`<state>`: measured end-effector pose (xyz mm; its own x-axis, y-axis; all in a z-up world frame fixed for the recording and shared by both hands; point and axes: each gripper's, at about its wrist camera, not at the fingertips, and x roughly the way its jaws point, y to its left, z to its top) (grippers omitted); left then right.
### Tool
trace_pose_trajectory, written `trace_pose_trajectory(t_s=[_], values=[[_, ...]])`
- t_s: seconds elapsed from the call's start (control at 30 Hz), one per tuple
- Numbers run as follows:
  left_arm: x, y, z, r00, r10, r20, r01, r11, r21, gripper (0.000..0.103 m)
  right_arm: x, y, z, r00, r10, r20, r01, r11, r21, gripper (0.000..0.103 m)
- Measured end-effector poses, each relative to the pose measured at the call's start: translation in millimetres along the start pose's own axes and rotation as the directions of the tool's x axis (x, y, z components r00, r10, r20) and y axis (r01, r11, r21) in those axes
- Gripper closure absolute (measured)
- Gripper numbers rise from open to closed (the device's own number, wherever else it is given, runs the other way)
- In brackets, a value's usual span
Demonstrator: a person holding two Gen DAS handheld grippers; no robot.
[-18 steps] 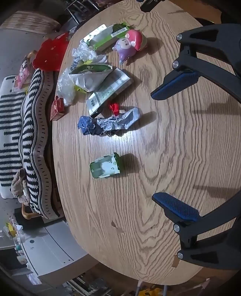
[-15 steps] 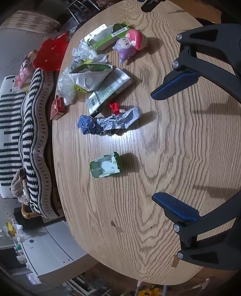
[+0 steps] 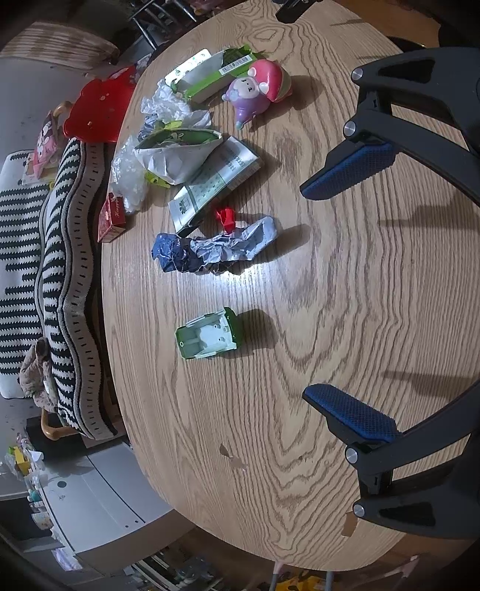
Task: Collect trash
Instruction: 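Move both tools toward the trash on the table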
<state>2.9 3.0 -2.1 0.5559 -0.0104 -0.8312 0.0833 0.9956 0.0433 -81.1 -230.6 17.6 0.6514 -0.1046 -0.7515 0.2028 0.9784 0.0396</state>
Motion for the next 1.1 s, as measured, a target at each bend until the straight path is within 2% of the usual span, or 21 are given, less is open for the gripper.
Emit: trace_pose_trajectory(t_s=[0.4,0.63,0.83,1.1], values=[[-0.1,0.1,0.0,1.000,0.003,0.023,-0.003,1.000,-0.007,0.006,2.0,-2.0,-2.3,1.000,-0.004,0.001,0.004,1.000,0.008,0.006],[-3.0,4.0,-0.8,0.998,-0.032,0.058,0.034,0.999,-0.039,0.006,2.5,-5.6,-3.1,1.000,-0.020,0.007,0.020,1.000,0.019,0.006],[0.9,5.8,-0.1,1.000,-0.013,0.010,0.013,1.000,-0.024,0.006,3.5,-7.9,-3.2,1.000,-0.031,0.006,0.030,0.999,0.027,0.006],[0.6,6.0,-0.2,1.000,-0.023,0.018,0.023,0.999,-0.027,0.006,3.3,-14.5,-3.4,0.999,-0.047,0.009,0.047,0.998,0.053,0.006]])
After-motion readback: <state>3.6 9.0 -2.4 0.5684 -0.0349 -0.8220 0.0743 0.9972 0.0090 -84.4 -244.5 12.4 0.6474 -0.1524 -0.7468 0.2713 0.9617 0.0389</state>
